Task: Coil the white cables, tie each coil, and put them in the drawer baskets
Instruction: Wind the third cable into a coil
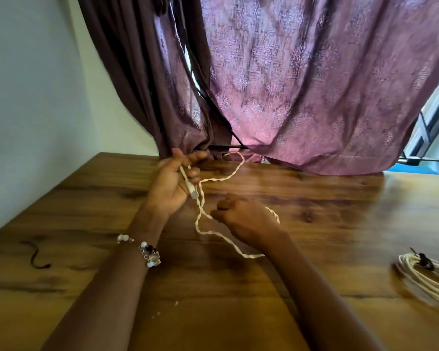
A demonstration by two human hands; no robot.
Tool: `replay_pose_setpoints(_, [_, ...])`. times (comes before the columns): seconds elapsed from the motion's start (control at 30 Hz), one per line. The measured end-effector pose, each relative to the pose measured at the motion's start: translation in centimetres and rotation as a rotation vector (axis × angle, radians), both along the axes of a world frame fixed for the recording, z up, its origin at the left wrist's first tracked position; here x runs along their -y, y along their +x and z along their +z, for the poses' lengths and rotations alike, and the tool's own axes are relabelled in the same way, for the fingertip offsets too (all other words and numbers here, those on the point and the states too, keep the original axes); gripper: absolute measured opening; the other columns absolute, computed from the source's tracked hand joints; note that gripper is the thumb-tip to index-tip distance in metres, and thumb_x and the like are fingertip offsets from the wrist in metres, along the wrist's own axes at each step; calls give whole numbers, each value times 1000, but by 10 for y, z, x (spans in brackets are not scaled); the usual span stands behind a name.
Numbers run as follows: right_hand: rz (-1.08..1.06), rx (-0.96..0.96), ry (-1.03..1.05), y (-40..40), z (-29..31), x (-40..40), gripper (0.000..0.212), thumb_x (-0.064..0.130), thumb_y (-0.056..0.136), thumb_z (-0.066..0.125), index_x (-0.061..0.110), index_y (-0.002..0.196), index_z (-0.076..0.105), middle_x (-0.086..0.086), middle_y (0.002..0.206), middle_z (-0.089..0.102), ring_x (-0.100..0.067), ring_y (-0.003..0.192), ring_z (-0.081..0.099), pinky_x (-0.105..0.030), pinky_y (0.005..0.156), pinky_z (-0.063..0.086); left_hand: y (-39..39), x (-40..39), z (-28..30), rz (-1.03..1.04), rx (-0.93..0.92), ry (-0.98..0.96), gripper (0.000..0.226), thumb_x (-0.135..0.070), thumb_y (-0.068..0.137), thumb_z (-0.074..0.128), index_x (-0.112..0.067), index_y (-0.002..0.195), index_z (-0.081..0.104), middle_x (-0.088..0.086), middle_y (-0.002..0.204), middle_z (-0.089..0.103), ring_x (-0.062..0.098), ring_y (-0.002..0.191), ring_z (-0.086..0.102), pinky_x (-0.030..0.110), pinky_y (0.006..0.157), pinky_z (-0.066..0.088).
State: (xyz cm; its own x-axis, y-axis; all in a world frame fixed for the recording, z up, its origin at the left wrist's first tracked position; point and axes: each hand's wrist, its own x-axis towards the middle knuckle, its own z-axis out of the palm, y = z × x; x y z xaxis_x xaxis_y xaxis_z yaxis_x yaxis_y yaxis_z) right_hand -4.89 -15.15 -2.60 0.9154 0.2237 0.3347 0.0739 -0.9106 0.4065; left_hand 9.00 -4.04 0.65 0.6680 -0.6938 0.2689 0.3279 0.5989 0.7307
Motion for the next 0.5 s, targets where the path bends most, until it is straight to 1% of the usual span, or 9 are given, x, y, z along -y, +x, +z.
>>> replay_pose_setpoints(0.07, [12,80,-39,0,1,-7,23,19,86,52,17,99,70,-3,97,67,-24,96,59,-30,50,44,-11,2,-3,38,181,251,51,-27,103,31,-3,82,70,8,92,75,12,56,63,19,47,48])
replay_pose_setpoints(0.1, [36,166,-44,0,2,-10,26,20,84,48,17,93,72,-1,95,67,-21,97,56,-29,50,46,-16,4,-6,47,260,359,48,-28,104,31,1,95,68,9,93,74,15,63,67,21,48,51])
replay_pose_setpoints(0.17, [99,338,-16,-2,4,-10,25,22,84,48,16,85,72,-1,95,67,-20,97,52,-28,50,47,-22,6,-12,50,290,481,42,-26,103,37,4,130,45,7,81,73,13,62,67,21,46,50])
replay_pose_setpoints(0.23, [84,432,-10,-6,8,-8,15,28,83,63,16,83,71,-2,98,66,-21,94,57,-28,47,45,-22,8,-19,51,347,567,53,-24,102,39,-2,145,18,10,64,64,5,50,60,19,42,45])
replay_pose_setpoints(0.27, [49,475,-1,-8,10,-7,16,31,80,70,16,84,70,-2,97,67,-22,92,59,-28,47,44,-24,8,-20,36,446,636,56,-25,101,39,-2,146,14,12,57,59,3,44,54,19,40,41])
replay_pose_setpoints(0.33, [-43,618,-1,-12,13,1,6,22,78,69,17,82,69,-1,91,67,-24,85,62,-29,51,44,-29,5,-19,13,652,753,51,-27,100,40,5,137,27,5,50,49,1,36,44,17,36,33])
replay_pose_setpoints(0.37, [-103,693,-4,-12,15,6,5,14,77,67,18,81,69,-1,89,68,-26,82,62,-30,53,44,-32,4,-18,-20,692,761,45,-27,100,39,7,130,35,3,50,47,1,33,41,15,33,30])
replay_pose_setpoints(0.43, [-203,780,46,-13,16,19,15,6,71,68,17,82,69,-2,85,69,-28,76,62,-32,57,44,-36,1,-14,-115,662,727,41,-29,101,36,8,117,44,2,49,49,4,29,39,12,30,28])
replay_pose_setpoints(0.5, [-253,802,314,-16,17,31,25,0,66,67,15,85,69,-3,78,69,-29,70,62,-31,57,44,-40,0,-8,-216,630,740,43,-33,102,34,7,113,46,8,52,52,6,28,35,11,31,27])
